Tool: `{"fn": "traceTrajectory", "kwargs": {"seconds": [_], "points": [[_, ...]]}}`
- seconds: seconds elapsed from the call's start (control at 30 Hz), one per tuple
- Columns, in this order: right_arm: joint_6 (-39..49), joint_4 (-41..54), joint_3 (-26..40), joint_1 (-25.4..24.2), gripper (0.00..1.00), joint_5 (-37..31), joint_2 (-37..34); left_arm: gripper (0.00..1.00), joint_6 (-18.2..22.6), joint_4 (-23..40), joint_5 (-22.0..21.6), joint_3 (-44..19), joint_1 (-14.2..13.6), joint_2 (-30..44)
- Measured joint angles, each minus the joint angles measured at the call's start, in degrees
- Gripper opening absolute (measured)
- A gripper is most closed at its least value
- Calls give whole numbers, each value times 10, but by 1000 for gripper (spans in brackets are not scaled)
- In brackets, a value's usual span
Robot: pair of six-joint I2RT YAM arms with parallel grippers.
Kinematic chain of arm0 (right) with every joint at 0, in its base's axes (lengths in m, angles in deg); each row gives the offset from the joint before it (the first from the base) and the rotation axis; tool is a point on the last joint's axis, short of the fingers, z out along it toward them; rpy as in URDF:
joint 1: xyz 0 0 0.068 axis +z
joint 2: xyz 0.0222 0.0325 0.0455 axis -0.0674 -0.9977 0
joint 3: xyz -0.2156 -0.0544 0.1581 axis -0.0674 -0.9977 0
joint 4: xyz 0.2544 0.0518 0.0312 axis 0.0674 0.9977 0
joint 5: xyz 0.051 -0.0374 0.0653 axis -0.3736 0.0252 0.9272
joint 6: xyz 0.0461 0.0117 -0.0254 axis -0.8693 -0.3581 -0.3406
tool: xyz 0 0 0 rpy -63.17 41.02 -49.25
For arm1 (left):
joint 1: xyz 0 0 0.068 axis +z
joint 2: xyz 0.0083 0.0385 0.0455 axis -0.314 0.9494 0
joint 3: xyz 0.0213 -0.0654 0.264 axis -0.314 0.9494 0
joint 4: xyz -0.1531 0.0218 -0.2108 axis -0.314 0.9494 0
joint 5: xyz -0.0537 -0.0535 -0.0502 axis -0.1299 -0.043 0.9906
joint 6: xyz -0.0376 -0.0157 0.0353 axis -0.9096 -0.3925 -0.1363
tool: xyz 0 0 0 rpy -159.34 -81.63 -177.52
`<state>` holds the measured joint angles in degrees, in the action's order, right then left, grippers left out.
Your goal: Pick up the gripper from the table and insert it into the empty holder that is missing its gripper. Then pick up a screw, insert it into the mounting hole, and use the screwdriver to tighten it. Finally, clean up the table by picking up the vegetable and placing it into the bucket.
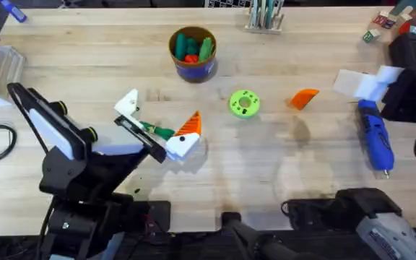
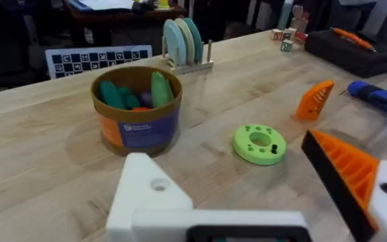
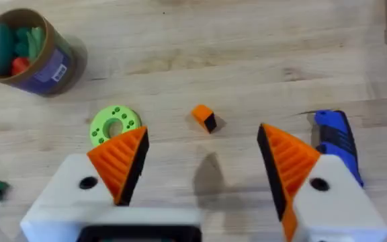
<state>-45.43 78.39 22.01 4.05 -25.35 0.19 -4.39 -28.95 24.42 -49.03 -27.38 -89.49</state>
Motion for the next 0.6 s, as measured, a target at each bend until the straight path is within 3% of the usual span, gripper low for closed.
{"fn": "traceTrajectory", "kwargs": {"seconds": [0.2,0.6], "points": [[0,-8,0,0,991,0,0,985,3,-2,32,0,-1,4],[22,-2,1,0,991,1,-3,985,29,1,186,4,-1,4]]}}
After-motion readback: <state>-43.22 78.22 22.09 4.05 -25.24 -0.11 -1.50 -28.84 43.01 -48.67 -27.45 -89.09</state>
